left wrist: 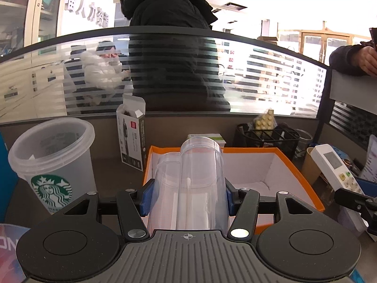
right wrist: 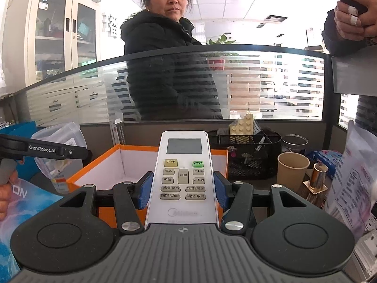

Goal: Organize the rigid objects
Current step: 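Carry the clear cups and white remote with both grippers over the orange box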

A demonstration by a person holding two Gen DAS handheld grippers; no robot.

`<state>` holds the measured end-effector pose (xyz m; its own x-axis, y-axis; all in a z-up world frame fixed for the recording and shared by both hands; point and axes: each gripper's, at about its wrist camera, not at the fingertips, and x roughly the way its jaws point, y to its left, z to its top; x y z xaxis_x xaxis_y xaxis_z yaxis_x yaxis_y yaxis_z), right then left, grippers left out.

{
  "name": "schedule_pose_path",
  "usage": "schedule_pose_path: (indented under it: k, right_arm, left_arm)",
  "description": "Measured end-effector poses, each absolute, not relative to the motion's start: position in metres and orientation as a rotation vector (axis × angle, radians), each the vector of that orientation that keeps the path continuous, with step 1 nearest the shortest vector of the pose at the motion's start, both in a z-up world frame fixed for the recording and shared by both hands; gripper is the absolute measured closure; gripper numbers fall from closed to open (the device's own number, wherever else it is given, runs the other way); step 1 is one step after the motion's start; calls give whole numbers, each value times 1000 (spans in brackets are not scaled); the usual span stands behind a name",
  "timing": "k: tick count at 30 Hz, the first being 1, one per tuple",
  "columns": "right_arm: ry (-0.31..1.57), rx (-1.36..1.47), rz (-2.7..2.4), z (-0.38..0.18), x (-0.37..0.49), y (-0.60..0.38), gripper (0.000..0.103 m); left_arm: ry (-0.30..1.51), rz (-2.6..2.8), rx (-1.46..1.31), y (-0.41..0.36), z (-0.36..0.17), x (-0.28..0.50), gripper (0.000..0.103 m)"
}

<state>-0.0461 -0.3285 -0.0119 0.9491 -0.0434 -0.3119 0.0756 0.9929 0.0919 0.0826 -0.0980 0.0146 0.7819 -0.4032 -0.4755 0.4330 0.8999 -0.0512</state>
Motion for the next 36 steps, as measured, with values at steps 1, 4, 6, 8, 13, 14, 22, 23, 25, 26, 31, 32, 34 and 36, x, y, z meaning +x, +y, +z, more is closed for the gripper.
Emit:
schedule_pose_path:
  k: [1,4,6,8,13,14,22,23,25,26,31,32,34,36]
  right_arm:
    - [313,105,-63,-11,-43,-328,53]
    - [312,102,-55,-6,-31,-327,53]
    - [314,99,-49,-1,-19,-326,53]
    - [318,92,-46,2,-7,-324,53]
    - [339,89,-39,6,18,-322,53]
    - [346,90,-38,6,23,-321,53]
    - [413,84,-45,-8,58,-321,53]
    - [426,83,-45,-11,62,-321,53]
    - [445,80,-46,-18,69,-321,53]
    - [456,75,-47,-20,72,-321,53]
    - [500,63,-49,-33,87,-318,52]
    - [508,63,-49,-34,89,-318,52]
    - [522,54,-52,-37,94,-318,52]
    - [537,45,-55,-40,98,-317,52]
  left_arm:
    - [499,-450,64,-99,15,86,49]
    - [506,-447,69,-106,15,97,49]
    - [512,-448,70,-111,15,105,49]
    - [518,-444,67,-116,15,112,49]
    - [527,-444,70,-126,14,127,49]
    - [531,-441,74,-128,13,130,49]
    - [588,-431,98,-145,-6,156,49]
    - [598,-430,100,-147,-10,158,49]
    - [616,-429,104,-150,-18,163,49]
    - [625,-429,106,-151,-21,165,49]
    - [668,-431,118,-158,-35,177,49]
    - [673,-431,122,-159,-38,178,49]
    - [687,-429,128,-162,-43,182,49]
    - [702,-429,128,-163,-47,186,49]
